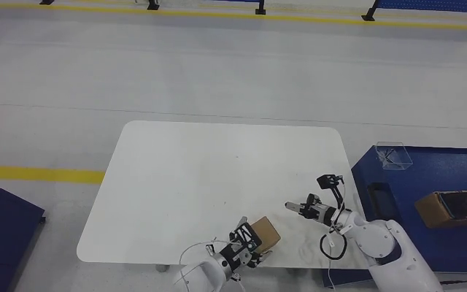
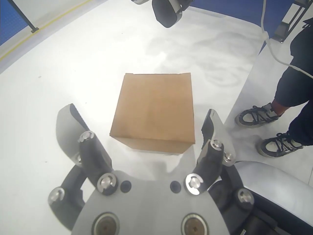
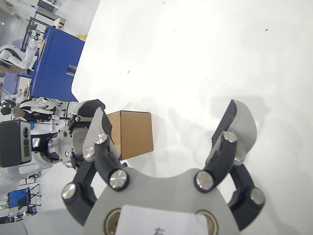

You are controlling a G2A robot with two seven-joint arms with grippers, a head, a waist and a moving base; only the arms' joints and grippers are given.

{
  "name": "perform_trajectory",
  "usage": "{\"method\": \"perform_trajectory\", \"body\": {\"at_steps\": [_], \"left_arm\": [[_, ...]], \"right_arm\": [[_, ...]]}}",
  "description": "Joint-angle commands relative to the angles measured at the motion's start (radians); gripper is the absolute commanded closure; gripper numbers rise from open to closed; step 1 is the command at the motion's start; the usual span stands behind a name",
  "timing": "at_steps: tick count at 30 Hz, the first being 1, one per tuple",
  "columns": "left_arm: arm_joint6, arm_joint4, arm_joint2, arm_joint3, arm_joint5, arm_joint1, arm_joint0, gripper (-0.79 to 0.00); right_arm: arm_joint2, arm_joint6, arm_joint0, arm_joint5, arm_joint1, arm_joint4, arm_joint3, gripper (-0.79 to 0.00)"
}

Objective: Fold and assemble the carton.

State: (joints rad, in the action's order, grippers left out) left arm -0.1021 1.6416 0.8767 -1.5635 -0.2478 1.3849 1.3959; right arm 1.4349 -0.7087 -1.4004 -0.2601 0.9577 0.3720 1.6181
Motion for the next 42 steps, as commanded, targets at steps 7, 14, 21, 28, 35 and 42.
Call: {"method": "perform_trajectory", "body": {"at_steps": [7, 14, 21, 28, 35, 42], "left_arm": [[-0.013, -0.031, 0.0, -0.002, -0.011, 0.0, -0.002, 0.0], [-0.073, -0.401, 0.052, -0.044, -0.05, 0.012, 0.005, 0.0], [-0.32, -1.128, 0.15, -0.006, 0.223, 0.048, -0.082, 0.0], [-0.318, -1.179, 0.133, 0.138, 0.41, 0.07, -0.203, -0.785], [-0.094, -1.023, 0.133, 0.019, 0.48, 0.067, -0.15, -0.785], [0.168, -0.699, 0.005, -0.069, 0.489, 0.076, -0.111, -0.028]], "right_arm": [[-0.001, 0.002, 0.006, 0.002, 0.001, -0.005, -0.011, -0.785], [0.041, 0.027, 0.014, 0.007, 0.001, -0.088, -0.022, -0.785], [0.091, 0.006, 0.021, 0.038, 0.0, -0.213, -0.044, -0.785], [0.097, -0.017, 0.018, 0.025, -0.002, -0.217, -0.06, -0.785], [0.102, -0.03, 0.016, 0.017, -0.004, -0.223, -0.069, -0.785], [0.094, -0.035, 0.01, 0.012, -0.003, -0.226, -0.064, -0.785]]}}
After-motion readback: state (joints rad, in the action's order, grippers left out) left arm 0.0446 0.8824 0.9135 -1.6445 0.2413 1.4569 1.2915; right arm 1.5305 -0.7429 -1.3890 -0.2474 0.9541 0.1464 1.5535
